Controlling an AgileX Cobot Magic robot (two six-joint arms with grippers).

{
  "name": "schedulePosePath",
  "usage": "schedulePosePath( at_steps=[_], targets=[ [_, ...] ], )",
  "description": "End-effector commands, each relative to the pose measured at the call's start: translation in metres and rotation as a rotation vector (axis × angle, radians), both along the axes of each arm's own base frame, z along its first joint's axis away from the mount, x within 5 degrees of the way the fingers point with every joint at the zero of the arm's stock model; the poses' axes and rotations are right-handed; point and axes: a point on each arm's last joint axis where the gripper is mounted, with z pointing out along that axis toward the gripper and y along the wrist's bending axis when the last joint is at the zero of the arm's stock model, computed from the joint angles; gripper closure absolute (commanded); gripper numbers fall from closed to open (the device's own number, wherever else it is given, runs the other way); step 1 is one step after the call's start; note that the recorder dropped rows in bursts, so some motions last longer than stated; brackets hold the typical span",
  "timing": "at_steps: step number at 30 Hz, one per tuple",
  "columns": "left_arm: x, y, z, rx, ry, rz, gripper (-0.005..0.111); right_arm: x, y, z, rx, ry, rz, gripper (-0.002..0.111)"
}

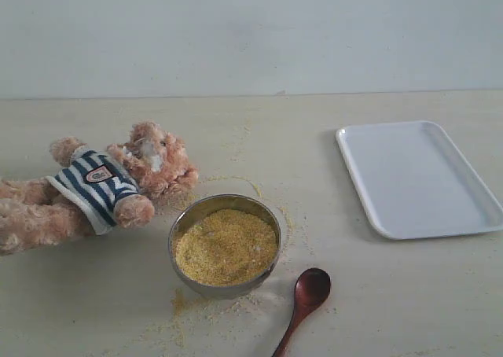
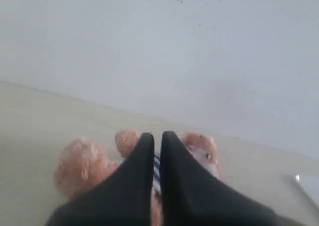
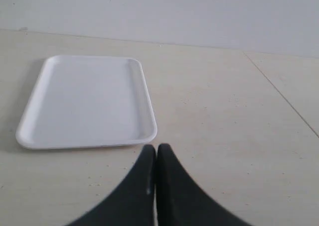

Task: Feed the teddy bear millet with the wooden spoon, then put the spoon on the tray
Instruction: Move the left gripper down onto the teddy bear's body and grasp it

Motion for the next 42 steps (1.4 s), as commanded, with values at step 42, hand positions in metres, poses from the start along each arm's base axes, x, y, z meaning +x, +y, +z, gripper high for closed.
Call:
schedulePosePath(
  at_steps=[42],
  targets=[
    [0.333,0.015,0.043,0.483,1.140,-0.806,0.081,0.000,0.000,0.001,-0.005,-0.012,-0.002,0.108]
  ],
)
